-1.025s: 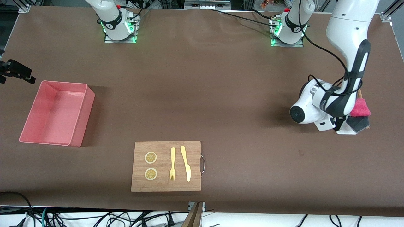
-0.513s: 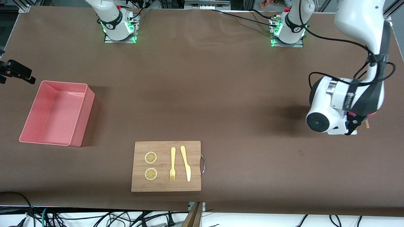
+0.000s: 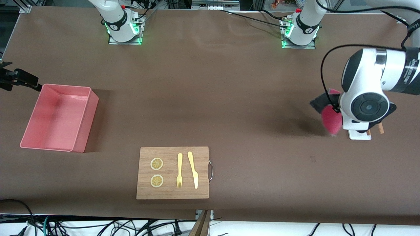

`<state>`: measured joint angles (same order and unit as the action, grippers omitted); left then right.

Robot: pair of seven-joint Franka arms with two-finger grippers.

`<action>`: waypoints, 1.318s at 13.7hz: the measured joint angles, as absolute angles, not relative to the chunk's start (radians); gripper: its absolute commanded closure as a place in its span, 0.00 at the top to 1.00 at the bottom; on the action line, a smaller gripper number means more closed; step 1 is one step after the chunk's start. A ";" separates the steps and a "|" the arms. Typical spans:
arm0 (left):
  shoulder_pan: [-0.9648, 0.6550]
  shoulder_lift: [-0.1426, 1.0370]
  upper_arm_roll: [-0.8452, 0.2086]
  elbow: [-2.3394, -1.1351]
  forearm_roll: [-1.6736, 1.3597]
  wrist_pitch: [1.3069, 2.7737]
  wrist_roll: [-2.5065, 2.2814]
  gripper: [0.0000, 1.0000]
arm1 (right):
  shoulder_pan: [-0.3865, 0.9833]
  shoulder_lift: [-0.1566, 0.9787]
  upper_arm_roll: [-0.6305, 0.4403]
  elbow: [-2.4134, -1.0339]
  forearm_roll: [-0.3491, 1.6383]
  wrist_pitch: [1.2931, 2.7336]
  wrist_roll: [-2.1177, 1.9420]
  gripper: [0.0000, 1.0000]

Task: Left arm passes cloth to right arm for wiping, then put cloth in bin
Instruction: 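Lift the cloth off the stand with the left gripper, then carry the cloth to mid-table with the left gripper while the right gripper approaches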

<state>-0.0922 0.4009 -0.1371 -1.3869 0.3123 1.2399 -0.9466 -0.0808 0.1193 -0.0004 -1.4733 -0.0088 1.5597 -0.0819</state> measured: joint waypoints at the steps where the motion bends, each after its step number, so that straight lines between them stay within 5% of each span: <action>1: -0.092 0.389 -0.157 -1.382 0.268 1.236 -0.944 0.00 | -0.081 0.121 0.000 -1.480 -0.009 1.560 -0.082 1.00; 7: -0.094 0.349 -0.216 -1.280 -0.096 1.235 -0.937 0.00 | -0.080 0.148 0.039 -1.523 0.003 1.566 0.062 1.00; 18: -0.147 0.352 -0.314 -1.241 -0.379 1.457 -0.917 0.00 | -0.062 0.242 0.329 -1.543 0.256 1.711 1.064 1.00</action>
<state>-0.1473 0.3525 -0.3140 -1.2414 -0.3794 1.4570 -0.9170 -0.0621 0.2423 0.3290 -1.5430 0.2565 1.7105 1.0639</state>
